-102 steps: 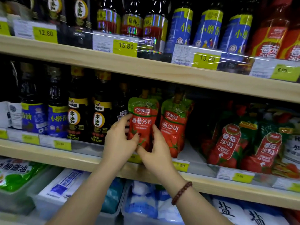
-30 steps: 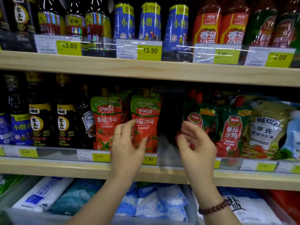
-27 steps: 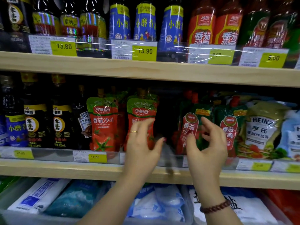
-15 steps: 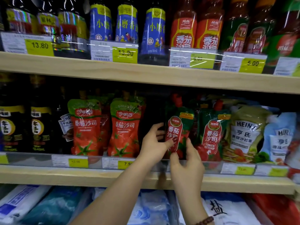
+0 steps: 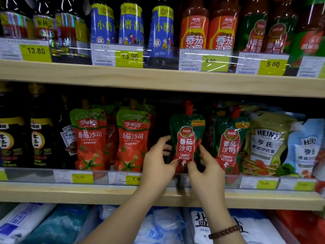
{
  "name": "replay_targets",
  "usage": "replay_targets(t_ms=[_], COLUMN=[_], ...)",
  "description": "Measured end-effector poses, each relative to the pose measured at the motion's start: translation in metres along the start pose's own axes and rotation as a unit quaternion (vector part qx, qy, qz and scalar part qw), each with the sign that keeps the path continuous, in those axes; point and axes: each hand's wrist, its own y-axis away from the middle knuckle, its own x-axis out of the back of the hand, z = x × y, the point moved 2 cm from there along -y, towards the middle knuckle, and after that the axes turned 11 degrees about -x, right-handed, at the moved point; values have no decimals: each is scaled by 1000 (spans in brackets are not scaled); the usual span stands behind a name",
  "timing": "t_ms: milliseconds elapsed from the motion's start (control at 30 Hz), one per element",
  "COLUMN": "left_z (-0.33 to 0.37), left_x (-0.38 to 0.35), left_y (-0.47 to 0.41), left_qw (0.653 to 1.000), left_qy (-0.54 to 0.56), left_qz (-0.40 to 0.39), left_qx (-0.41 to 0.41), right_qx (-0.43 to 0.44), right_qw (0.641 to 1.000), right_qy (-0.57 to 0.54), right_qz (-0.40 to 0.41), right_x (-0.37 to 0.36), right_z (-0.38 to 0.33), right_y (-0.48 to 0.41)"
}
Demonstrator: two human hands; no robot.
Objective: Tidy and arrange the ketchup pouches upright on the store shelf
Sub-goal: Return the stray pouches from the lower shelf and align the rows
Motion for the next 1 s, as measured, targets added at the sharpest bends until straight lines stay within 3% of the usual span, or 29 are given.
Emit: replay_targets(t_ms=[467, 600, 700, 833, 1000], left_z=[0, 17, 40, 57, 57], left_x=[-3, -8, -29, -68, -97], left_y=[2, 8, 13, 16, 14], left_qw=[999, 993, 989, 990, 996], left_qy=[-25, -24, 10, 63, 48], left_qz=[-1, 68, 37, -59, -72], left_qx=[-21, -94, -144, -113, -31], right_qx=[7, 48, 39, -30, -20], right_qw=[999, 987, 974, 986, 997], right_qy=[-38, -65, -85, -73, -56], right_qz=[22, 141, 206, 147, 48], right_x=[10, 37, 61, 72, 74], right_z=[5, 9, 19, 42, 51], right_y=[-3, -9, -22, -35, -41])
